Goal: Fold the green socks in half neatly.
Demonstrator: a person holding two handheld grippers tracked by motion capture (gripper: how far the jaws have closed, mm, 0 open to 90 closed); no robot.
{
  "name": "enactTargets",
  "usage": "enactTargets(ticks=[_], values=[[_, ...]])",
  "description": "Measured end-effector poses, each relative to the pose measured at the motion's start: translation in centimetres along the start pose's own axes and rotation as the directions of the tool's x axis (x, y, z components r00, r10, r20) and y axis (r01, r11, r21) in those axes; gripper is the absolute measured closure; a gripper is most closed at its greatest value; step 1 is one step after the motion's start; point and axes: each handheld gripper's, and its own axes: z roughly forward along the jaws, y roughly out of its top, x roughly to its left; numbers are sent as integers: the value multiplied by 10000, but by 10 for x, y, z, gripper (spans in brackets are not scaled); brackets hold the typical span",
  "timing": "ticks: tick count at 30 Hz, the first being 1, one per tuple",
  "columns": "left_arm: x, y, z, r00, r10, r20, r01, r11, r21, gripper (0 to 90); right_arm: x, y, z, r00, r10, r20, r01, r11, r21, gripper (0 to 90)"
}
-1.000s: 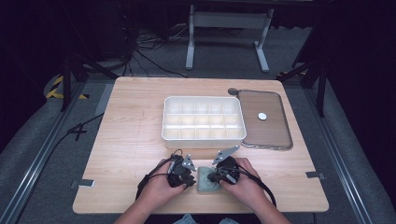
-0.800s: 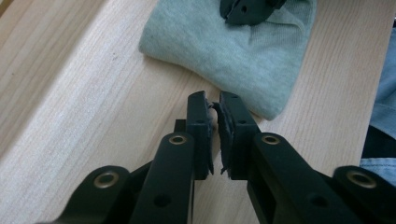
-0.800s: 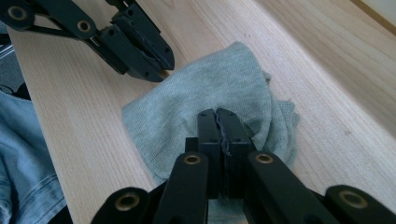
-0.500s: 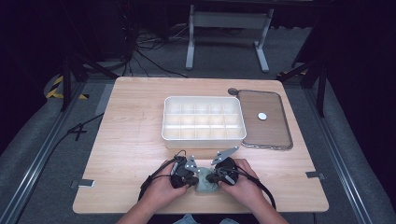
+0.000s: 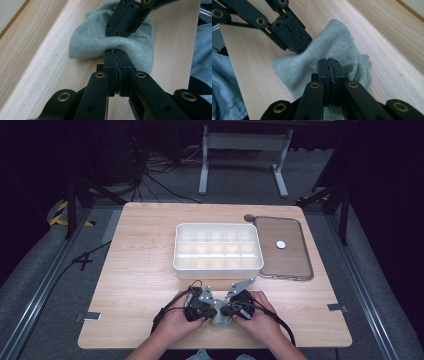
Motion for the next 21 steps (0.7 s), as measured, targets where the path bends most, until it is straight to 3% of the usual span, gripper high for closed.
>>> enactTargets(ticks=[9,13,19,21], values=[[0,-1,-2,9998,86,-185,-83,9998,166,881,4,0,3,9996,-289,79,292,9990,-335,889],[1,-2,-3,9997,20,-260,-16,9999,151,900,1,0,-4,9999,-117,-121,110,9983,-567,813],[1,-2,-2,9997,30,-245,-23,9997,260,900,-5,-1,-33,9989,191,-424,-247,9906,-1347,829],[0,-3,-2,9996,33,-278,-26,9996,264,900,-13,-7,-47,9984,520,-231,-547,9886,-1405,851]])
